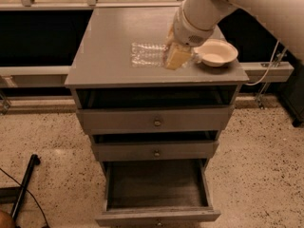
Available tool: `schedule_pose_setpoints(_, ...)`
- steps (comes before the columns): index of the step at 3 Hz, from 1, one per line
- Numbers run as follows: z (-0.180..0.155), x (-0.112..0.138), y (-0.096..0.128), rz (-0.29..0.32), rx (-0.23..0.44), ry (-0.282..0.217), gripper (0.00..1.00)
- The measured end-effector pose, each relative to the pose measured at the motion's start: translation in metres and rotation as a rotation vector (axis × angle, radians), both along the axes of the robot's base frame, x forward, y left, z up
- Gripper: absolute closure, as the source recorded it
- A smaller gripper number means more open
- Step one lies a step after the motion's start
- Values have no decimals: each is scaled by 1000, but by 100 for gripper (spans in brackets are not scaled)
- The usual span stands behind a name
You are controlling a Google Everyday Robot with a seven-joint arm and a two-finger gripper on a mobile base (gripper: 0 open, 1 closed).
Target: Place water bottle into bottom drawer
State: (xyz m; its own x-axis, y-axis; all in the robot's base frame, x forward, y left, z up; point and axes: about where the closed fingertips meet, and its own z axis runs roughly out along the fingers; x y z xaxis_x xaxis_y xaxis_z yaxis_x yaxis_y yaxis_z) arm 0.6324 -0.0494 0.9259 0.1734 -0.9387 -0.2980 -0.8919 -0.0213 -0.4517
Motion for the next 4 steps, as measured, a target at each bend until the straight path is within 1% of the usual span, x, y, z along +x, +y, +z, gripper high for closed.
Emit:
schedule_pose_setpoints(1, -36, -56, -34, -62, -141, 97, 100)
schedule_pose_setpoints(2, -118, -90, -49, -107, -207, 233, 100)
schedule_pose_setpoints(3, -211, -116, -55, -97, -217, 361, 100)
schedule_pose_setpoints(4, -219, -120, -55, -92, -223, 375, 100)
